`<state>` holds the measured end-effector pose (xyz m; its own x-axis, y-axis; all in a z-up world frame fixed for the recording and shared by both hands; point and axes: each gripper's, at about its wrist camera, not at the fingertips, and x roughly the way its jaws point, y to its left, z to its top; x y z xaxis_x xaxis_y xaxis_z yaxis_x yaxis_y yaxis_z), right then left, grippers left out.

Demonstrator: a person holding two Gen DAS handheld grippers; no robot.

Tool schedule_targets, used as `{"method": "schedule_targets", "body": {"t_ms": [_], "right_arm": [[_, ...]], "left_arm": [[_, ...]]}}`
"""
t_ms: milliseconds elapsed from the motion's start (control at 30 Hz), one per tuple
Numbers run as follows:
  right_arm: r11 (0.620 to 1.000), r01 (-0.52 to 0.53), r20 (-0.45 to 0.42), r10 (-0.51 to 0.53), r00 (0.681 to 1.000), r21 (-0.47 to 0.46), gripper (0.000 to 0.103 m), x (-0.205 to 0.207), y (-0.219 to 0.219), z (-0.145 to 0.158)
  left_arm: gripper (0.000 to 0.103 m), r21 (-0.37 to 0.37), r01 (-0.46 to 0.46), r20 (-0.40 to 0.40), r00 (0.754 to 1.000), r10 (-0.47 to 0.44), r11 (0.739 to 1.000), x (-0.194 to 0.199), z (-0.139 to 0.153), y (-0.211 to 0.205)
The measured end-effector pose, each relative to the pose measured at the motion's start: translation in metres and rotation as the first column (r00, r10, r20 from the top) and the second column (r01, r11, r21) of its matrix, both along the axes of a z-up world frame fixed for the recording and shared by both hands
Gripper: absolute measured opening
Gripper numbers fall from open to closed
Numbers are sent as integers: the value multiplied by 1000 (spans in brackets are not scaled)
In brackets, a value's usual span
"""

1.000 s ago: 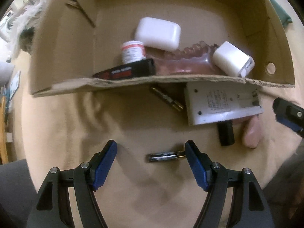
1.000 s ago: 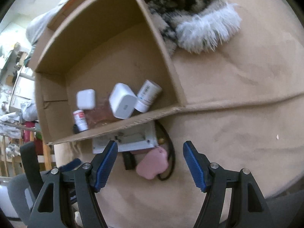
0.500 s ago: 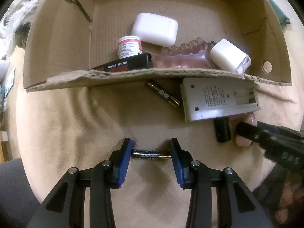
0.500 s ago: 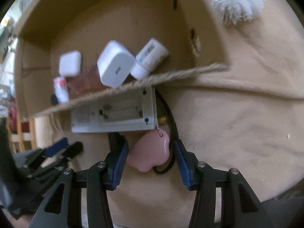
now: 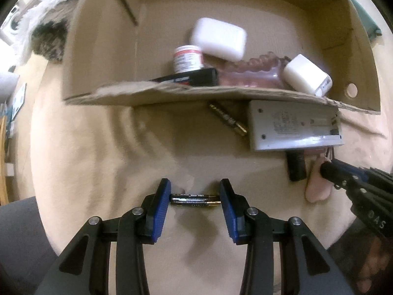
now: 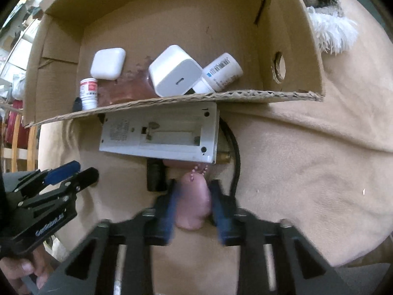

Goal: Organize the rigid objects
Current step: 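Grasp the AA battery with left tool while right tool grasps pink keychain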

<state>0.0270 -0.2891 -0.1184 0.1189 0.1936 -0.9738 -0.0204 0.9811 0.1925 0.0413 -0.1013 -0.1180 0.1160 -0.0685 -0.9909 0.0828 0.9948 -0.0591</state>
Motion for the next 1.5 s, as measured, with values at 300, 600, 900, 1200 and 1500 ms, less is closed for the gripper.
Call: {"method": "schedule_targets", "body": {"t_ms": [300, 600, 900, 1200, 1500], "right_arm": [[999, 0, 60, -3, 998, 45, 12, -19, 19, 23], [984, 9, 180, -42, 983, 179, 0, -38, 12, 68], [975, 90, 71, -106, 992, 202, 7, -27, -26, 54], [995, 64, -75, -58, 996, 77, 26, -14, 0, -4], [993, 22, 14, -24, 1000, 114, 22, -22, -4, 30]], "left_arm": [[37, -13, -58, 7, 998, 58, 998, -6, 12, 32], [37, -36, -85, 40, 995, 87, 996, -16, 27, 45], [37, -35, -88, 34, 995, 89, 996, -12, 21, 41], [37, -31, -100, 28, 995, 101, 995, -11, 20, 25], [37, -46, -102, 46, 994, 104, 994, -18, 26, 28]]}}
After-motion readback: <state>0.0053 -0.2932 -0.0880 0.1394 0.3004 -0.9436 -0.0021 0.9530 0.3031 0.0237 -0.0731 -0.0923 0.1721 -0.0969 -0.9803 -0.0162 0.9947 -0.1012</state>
